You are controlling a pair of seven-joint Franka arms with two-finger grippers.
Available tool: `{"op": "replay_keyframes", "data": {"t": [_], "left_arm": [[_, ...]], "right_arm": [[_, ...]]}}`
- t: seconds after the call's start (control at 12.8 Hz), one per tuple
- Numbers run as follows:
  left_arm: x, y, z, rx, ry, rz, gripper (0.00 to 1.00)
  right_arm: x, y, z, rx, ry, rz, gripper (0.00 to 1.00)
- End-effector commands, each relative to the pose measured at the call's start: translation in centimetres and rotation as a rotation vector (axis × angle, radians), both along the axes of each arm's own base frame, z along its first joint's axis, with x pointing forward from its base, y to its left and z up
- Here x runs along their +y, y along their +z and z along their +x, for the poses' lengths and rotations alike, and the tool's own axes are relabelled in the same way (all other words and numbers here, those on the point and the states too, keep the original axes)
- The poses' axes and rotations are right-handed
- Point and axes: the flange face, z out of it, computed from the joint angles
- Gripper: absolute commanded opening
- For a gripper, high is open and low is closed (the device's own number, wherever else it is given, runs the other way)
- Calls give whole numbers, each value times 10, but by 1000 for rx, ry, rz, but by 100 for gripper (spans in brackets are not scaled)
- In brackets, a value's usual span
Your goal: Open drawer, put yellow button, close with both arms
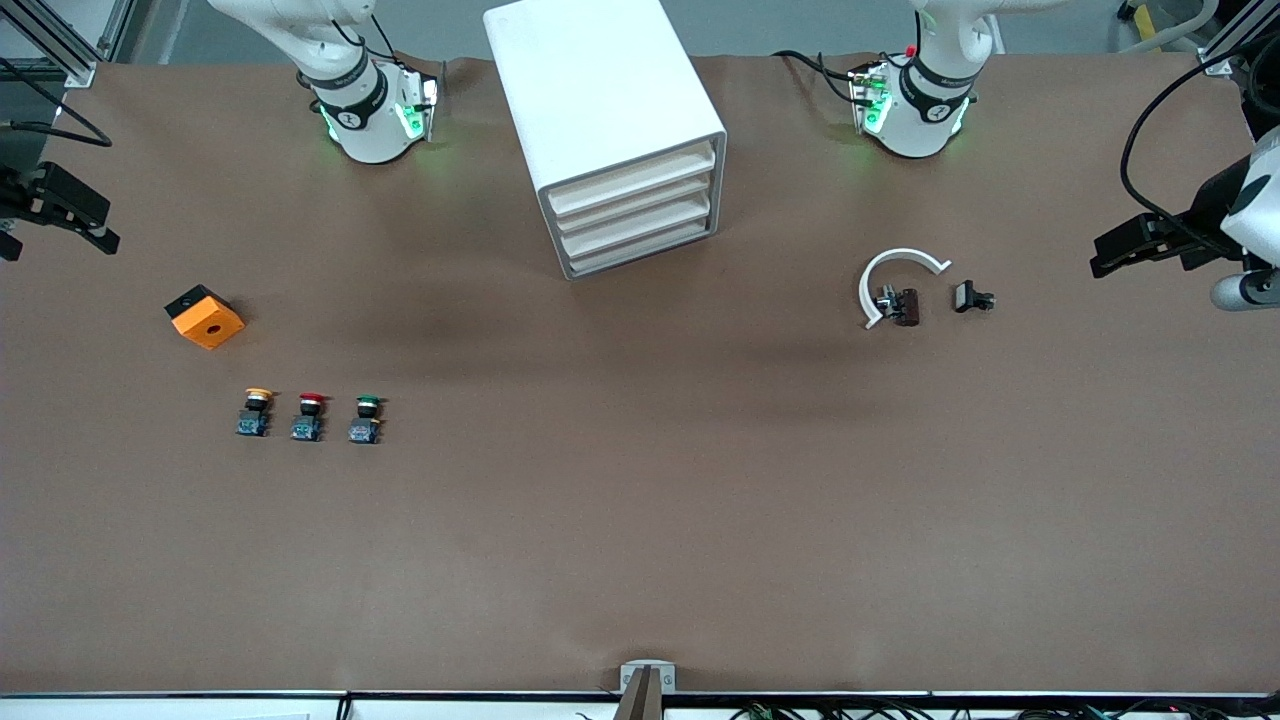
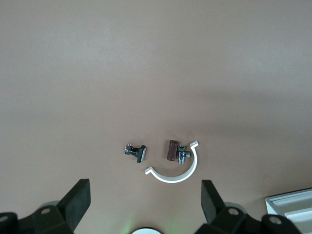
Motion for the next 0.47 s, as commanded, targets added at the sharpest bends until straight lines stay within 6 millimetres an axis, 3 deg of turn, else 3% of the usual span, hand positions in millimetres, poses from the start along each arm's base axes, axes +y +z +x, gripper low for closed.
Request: {"op": "replay_keyframes", "data": {"t": [0.0,0.16,0.39], "left_arm": [[-21,2,2,4,-37,-16,100],[-54,-13,6,31,-36,-24,100],[-65,-79,32,148,98,-40,100]], "right_arm": [[0,4,3,-2,-10,1,100],[0,4,3,3,-6,-2,100],[-4,1,5,5,-11,-12,100]]}}
